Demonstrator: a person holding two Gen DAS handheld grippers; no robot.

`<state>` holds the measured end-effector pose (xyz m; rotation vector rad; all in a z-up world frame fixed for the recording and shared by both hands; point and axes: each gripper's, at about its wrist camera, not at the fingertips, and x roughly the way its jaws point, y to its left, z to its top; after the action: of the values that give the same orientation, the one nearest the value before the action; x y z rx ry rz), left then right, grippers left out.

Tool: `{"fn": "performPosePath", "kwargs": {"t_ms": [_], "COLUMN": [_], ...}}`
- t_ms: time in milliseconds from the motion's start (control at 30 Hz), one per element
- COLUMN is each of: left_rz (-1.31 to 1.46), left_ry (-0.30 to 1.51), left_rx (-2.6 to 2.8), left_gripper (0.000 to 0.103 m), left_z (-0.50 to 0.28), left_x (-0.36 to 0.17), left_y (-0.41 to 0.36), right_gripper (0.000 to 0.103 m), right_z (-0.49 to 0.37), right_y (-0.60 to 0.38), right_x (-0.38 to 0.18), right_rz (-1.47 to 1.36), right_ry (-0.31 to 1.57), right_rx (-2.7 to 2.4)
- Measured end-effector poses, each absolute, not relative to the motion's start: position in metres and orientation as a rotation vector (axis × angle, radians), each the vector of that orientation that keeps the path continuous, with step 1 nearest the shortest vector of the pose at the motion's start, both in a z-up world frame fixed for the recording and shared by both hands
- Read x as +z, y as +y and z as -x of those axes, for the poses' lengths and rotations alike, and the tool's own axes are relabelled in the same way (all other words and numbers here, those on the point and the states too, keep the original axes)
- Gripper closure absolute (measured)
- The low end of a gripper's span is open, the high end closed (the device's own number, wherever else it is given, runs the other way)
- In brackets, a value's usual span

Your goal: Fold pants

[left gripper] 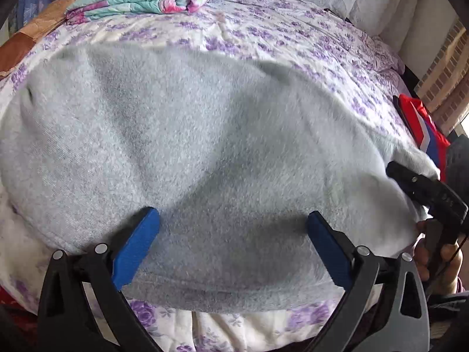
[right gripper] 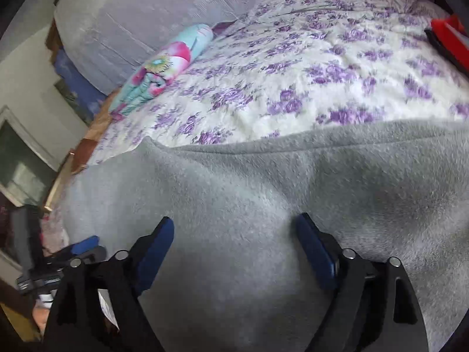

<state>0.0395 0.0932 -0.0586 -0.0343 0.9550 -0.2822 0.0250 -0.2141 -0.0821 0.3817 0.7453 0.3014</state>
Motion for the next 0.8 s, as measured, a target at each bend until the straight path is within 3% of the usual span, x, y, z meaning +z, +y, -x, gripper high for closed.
{"fn": "performPosePath", "kwargs": {"t_ms": [67, 133, 267, 400, 533, 733, 767, 800], "left_rz": [-0.113, -0.113, -0.009, 0.063, 0.107, 0.204, 0.218, 0.235], "left_ry": [0.915, 0.909, 0.897, 0.854, 0.878, 0.886, 0.883, 0.88], "left_rx": [-0.226, -0.217, -0.228, -0.277, -0.286, -0.26, -0.254, -0.246], "left_gripper": [0.005, 0.005, 0.005, 0.005, 0.005, 0.005, 0.005, 0.005], "left_z": [-0.02, -0.015, -0.011, -0.003, -0.004, 0.001, 0.002, 0.004], "left_x": [-0.068, -0.067, -0.044, -0.022, -0.023, -0.029, -0.029, -0.029], "left_y": [0.078, 0.079, 0.089, 0.087, 0.086, 0.111, 0.117, 0.123], "right_gripper": [0.035, 0.034, 0.018, 0.017, 0.017, 0.019, 0.035, 0.075], "right_z": [-0.011, 0.01, 0.079, 0.131, 0.119, 0.071, 0.066, 0.059], "right_y": [-0.227, -0.244, -0.307, -0.377, -0.395, -0.381, -0.38, -0.378], "right_x": [-0.079, -0.063, -0.029, -0.048, -0.09, -0.087, -0.085, -0.085], "right_rz": [-0.362, -0.389, -0.429, -0.666, -0.854, -0.779, -0.769, -0.764], "right_ry": [0.722, 0.674, 0.477, 0.452, 0.516, 0.499, 0.5, 0.511], "right_rx": [0.312, 0.307, 0.121, -0.043, 0.004, 0.035, 0.034, 0.055]}}
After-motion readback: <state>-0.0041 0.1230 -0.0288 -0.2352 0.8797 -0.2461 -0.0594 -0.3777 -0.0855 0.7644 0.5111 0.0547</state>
